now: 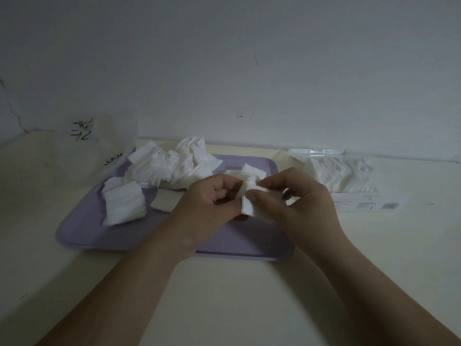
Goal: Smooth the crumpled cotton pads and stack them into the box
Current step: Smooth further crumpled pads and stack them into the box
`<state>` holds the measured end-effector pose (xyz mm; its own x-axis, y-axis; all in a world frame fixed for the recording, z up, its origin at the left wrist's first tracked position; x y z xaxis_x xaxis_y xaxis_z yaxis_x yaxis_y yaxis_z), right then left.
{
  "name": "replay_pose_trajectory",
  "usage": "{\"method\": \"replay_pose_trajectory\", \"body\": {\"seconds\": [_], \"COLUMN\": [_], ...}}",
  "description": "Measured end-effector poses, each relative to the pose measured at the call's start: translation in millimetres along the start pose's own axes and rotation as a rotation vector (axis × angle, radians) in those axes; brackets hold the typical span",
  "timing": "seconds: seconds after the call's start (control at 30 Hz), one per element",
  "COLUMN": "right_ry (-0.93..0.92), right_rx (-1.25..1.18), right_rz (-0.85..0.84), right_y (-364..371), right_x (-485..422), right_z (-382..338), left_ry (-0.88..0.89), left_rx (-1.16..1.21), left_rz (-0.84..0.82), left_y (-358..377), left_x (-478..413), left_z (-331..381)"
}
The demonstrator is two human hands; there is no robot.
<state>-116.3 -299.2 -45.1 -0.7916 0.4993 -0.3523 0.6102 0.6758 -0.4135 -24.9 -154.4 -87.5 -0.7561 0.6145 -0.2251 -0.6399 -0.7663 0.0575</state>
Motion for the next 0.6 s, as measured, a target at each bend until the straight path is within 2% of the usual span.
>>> {"method": "replay_pose_trajectory", "body": {"seconds": [0.17,0.27,0.37,0.6], "right_ry": [-0.041,-0.045,-0.025,-0.032], "right_rx": [0.0,-0.023,-0.048,-0.01], "right_rz": [-0.024,-0.045,-0.075,-0.123], "right_y": [3.2,5.1,7.7,16.6], "right_x": [-0.5,-0.1,-0.2,1.8], "right_z": [-1.0,-2.3,-2.1,-2.6], "left_ry": [-0.011,-0.083,-0.189,-0.216], "left_rx": [0.024,0.168,0.283,0.129], "left_rz": [-0.002,-0.021,0.042,0.153], "left_y": [0.1,4.2,3.8,-6.1], "left_x": [-0.2,-0.6,0.1,5.8], "left_z": [-1.0,-6.7,-12.2,-13.4]}}
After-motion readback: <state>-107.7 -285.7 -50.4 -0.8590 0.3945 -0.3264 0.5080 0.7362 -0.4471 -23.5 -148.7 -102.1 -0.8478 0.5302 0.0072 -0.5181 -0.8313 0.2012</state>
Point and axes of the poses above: each hand's wrist, its own x-axis away from the middle knuckle, its own y-axis out of the palm, z = x × y, the point moved 10 cm from there along -x, towards the middle knuckle, and after that the axes turned 7 degrees about y, right-handed, at the moved point
